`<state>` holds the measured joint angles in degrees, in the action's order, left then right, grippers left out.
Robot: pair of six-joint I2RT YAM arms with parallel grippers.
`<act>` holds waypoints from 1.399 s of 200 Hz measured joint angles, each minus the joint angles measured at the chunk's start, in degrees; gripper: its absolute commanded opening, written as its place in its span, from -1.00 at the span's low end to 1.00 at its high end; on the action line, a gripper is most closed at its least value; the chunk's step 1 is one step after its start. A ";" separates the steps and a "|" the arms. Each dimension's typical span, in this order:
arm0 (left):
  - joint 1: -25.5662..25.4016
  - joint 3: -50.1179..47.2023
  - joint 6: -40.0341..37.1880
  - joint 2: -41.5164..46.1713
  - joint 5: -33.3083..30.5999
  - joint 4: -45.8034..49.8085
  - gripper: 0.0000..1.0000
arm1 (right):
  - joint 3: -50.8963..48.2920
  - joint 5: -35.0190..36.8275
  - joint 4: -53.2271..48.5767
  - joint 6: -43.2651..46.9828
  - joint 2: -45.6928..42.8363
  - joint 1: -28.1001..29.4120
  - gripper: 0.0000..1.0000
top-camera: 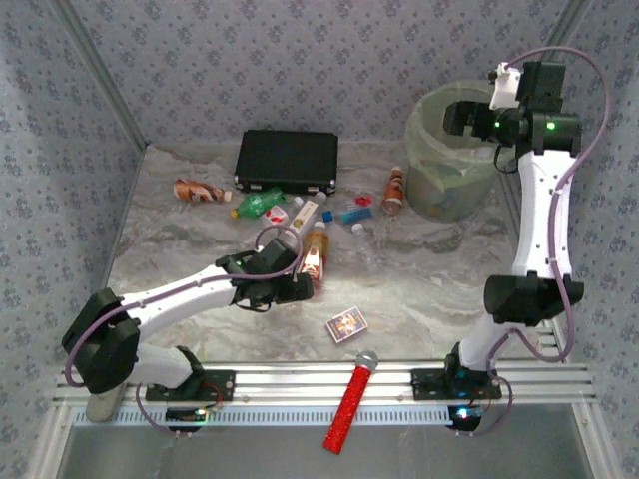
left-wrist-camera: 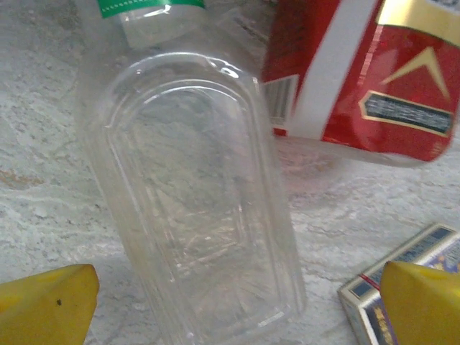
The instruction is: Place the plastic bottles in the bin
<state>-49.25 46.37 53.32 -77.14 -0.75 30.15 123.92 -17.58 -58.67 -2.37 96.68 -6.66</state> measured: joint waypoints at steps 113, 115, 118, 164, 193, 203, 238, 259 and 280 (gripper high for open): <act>0.00 -1.99 1.49 -5.70 0.35 -3.48 0.43 | -31.85 -17.88 13.53 -10.88 -21.64 3.61 0.99; 0.00 -1.99 1.33 -5.75 0.28 -3.48 0.42 | -32.41 -18.08 13.84 -10.97 -21.84 3.61 0.99; 0.00 -2.01 1.64 -5.79 0.26 -3.56 0.40 | -33.18 -18.40 14.29 -11.19 -22.05 3.63 0.99; 0.00 -1.20 1.18 -6.73 0.87 -3.19 0.26 | -41.20 -22.32 18.34 -12.35 -22.62 3.96 1.00; 0.00 -0.15 0.11 -6.88 1.18 -1.57 0.17 | -43.43 -25.75 19.67 -12.20 -22.62 5.62 0.97; 0.00 0.28 -0.28 -6.86 1.16 -0.28 0.16 | -43.89 -26.58 19.96 -12.04 -22.62 6.54 0.96; 0.02 3.26 -2.89 -4.63 0.87 6.32 0.07 | -45.94 -27.56 22.05 -12.44 -22.62 10.12 0.93; 0.90 5.88 -5.18 -1.62 0.09 9.94 0.01 | -46.86 -27.61 22.99 -13.14 -22.53 12.98 0.92; 3.04 7.56 -8.07 1.99 -0.61 11.23 -0.02 | -46.95 -27.23 24.74 -14.47 -22.27 16.09 0.91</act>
<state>-46.22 53.93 45.25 -75.16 -1.37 41.39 76.97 -44.82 -33.93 -16.84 74.41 9.43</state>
